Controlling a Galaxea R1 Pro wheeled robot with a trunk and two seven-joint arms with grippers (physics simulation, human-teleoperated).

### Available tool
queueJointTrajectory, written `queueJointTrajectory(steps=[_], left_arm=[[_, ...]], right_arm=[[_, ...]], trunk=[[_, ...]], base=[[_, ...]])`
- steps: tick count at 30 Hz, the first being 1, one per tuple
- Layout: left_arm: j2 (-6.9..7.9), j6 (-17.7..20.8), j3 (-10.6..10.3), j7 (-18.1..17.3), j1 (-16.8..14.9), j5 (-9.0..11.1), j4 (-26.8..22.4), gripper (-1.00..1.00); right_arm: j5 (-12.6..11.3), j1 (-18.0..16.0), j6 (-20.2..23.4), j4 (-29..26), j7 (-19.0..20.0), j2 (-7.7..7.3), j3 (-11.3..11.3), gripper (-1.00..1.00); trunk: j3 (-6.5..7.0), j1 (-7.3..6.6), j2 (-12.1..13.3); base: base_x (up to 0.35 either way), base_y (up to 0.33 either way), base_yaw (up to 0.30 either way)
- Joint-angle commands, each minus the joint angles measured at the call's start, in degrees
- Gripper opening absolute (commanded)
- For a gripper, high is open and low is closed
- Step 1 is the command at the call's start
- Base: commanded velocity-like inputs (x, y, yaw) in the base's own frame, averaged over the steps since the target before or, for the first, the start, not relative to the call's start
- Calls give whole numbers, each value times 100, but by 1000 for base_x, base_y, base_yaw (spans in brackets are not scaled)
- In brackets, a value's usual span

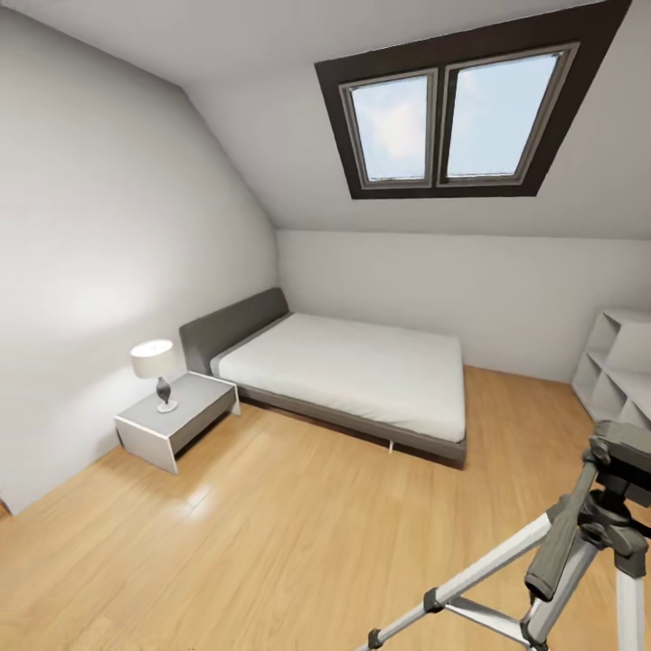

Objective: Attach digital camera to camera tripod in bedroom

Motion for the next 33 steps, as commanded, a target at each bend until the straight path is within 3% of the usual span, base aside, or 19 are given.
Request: queueJointTrajectory(steps=[1, 12, 27, 33], left_arm=[[-3, -7, 45, 7, -1, -16, 0, -100], [-5, -13, 57, 7, -1, 40, 5, -100], [4, -29, 57, 7, -1, 373, 9, -100], [-3, -323, 52, 7, -1, 398, 9, -100]], right_arm=[[47, -5, -22, 18, 9, -5, -49, 100], [58, -5, -22, 18, 9, -5, -31, 100], [61, -5, -19, 18, 17, -8, -8, 100], [61, -5, -22, 18, 16, -10, -7, 100]], trunk=[[1, 2, -4], [33, 2, -4], [76, 2, -4], [93, 2, -4]], base=[[0, 0, 291], [0, 0, 292], [0, 0, 292], [0, 0, 293]])
